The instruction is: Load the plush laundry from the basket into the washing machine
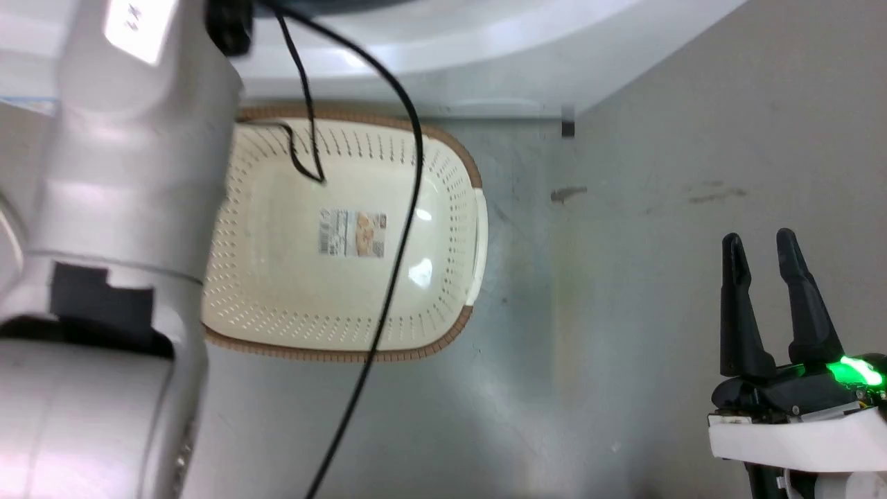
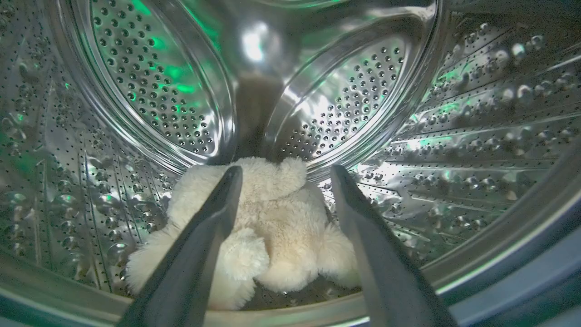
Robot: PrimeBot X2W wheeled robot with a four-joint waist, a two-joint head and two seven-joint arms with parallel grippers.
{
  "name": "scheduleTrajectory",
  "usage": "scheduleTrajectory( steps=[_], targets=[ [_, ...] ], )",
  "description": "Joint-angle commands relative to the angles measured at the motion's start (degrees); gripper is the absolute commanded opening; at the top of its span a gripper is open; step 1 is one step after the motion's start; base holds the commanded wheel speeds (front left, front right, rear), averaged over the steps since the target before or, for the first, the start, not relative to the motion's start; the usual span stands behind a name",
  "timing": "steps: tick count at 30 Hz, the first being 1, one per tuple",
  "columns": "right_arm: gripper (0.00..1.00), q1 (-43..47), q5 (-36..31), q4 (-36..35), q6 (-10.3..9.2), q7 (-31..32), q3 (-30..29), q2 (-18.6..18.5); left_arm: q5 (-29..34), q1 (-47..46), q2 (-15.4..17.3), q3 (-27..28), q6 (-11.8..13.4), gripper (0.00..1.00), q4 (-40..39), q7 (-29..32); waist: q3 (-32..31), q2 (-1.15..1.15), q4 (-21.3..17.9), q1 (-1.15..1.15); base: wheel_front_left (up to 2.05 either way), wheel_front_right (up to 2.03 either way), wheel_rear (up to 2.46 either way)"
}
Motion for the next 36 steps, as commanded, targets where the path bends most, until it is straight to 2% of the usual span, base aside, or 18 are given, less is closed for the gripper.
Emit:
scheduleTrajectory(
  steps=[1, 18, 28, 36],
  targets=[
    [1.0, -0.4, -0.2, 0.2, 0.05, -0.3, -0.2, -0.1, -0.5, 1.4, -0.4, 0.2, 0.1, 1.0, -0.3, -0.3, -2.1, 0.0, 0.6, 0.0, 0.0, 0.0, 0.0],
    [1.0, 1.3, 0.1, 4.0, 0.05, -0.3, 0.1, -0.1, -3.6, 17.8, -3.1, -0.9, 0.1, 1.0, -3.8, -0.3, -15.0, 0.0, 2.4, 0.0, 0.0, 0.0, 0.0],
    [1.0, 3.3, 0.1, 5.7, 0.05, -0.3, 0.0, -0.1, -5.5, 29.9, -3.5, -3.0, -0.9, 1.0, -9.5, -0.3, -21.7, 0.0, 4.4, 0.0, 0.0, 0.0, 0.0],
    [1.0, 5.3, 0.4, 7.3, 0.05, -0.2, -0.1, -0.1, -7.2, 39.3, -3.6, -4.1, 0.2, 1.0, -15.8, -0.3, -26.9, 0.0, 6.6, 0.0, 0.0, 0.0, 0.0]
  ],
)
